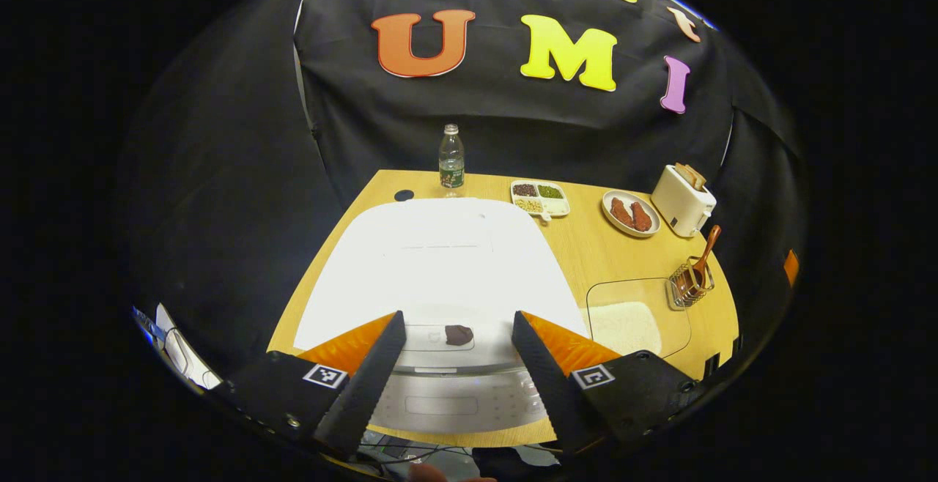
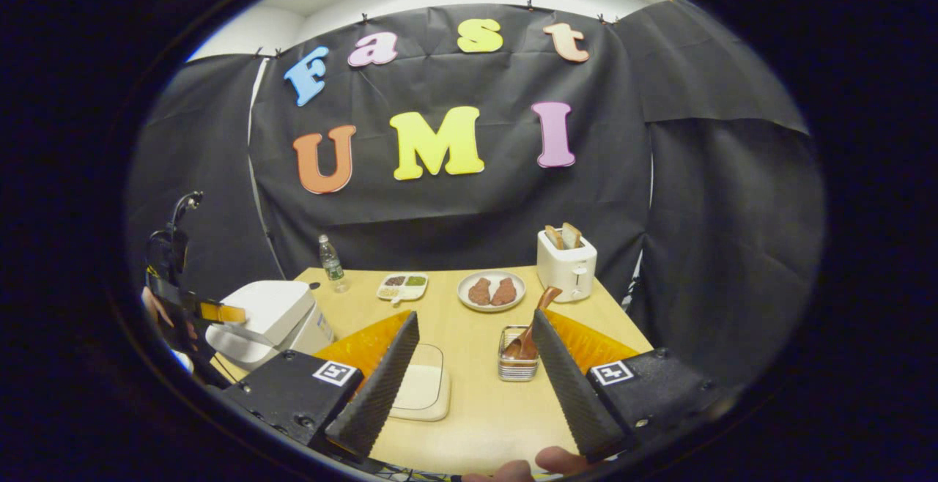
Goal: Close the left gripper, press the button to open the rice cooker; take a wooden spoon from the chopstick holder with the right hand, scoop a spoonful of rice and pour it into the rice cooker, then put the wooden spoon back into the chopstick holder.
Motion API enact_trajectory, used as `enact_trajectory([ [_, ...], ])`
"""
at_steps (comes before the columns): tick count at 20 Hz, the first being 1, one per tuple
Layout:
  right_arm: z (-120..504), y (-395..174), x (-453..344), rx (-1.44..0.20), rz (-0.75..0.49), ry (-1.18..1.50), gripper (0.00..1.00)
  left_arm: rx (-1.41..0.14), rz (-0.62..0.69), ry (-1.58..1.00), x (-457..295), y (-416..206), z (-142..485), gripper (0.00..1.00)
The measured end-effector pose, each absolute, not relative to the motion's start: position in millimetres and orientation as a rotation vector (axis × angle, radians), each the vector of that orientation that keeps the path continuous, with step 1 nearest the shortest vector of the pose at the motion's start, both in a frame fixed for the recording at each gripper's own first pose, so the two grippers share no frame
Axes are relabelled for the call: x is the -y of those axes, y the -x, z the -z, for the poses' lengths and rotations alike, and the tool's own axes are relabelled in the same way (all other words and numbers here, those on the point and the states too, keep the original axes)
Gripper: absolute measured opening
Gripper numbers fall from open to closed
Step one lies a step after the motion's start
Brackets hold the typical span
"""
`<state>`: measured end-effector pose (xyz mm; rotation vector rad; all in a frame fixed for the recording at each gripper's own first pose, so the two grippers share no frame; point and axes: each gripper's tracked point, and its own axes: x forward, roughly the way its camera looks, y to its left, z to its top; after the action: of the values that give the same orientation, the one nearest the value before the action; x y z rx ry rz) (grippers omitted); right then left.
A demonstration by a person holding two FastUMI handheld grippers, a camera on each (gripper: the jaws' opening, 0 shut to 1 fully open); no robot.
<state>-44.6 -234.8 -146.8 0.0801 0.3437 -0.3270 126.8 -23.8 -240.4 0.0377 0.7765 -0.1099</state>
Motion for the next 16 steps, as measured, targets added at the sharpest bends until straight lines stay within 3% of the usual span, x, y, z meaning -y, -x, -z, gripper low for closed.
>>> enact_trajectory([
  [2,145,44,235,-0.346,0.325,-0.081,1.0,-0.808,0.095,-0.011,21,-124,250,1.0],
  [3,144,45,237,-0.349,0.331,-0.078,1.0,-0.817,0.088,0.0,21,-121,253,0.96],
  [10,140,47,236,-0.349,0.345,-0.098,0.97,-0.839,0.086,0.004,22,-118,259,0.96],
  [16,149,38,226,-0.367,0.317,-0.138,1.0,-0.774,0.108,0.008,22,-121,262,0.98],
])
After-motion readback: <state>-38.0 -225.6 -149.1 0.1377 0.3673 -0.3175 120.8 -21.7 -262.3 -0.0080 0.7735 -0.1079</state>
